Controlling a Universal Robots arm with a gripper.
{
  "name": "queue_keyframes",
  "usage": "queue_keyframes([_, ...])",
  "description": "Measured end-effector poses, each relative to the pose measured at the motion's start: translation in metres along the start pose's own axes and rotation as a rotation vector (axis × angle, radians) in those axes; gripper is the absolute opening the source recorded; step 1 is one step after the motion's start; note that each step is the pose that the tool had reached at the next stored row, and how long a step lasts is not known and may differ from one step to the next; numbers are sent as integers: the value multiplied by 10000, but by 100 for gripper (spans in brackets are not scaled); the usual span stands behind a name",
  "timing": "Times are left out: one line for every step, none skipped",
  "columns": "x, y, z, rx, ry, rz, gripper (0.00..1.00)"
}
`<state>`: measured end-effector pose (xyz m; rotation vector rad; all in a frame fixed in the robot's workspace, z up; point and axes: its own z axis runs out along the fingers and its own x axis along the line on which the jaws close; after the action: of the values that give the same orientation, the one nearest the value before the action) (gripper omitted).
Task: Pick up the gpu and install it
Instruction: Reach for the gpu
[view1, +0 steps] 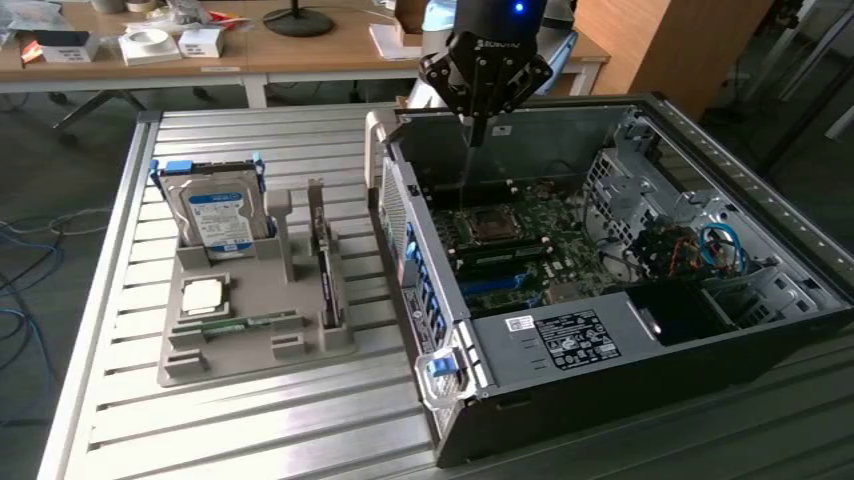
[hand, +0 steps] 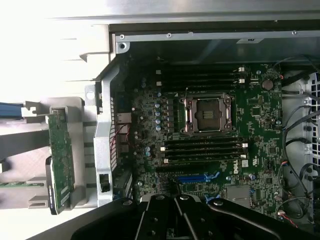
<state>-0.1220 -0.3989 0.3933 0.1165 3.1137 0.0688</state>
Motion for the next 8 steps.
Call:
queue_keyframes([6,0,1,-1,-1,2,11])
queue_keyframes([18,-1,0,-2,-1,2,11])
queue_keyframes([36,-3,0,-1,0,0,11])
queue_keyframes([56,-4,-1,0,0,1,11])
queue_keyframes([77,-6,-1,0,0,1,11])
queue_keyframes([102,-7,-1,0,0,1,11])
queue_keyframes([129,-9,-1,0,0,0,11])
queue_keyframes([151,-11,-1,0,0,0,11])
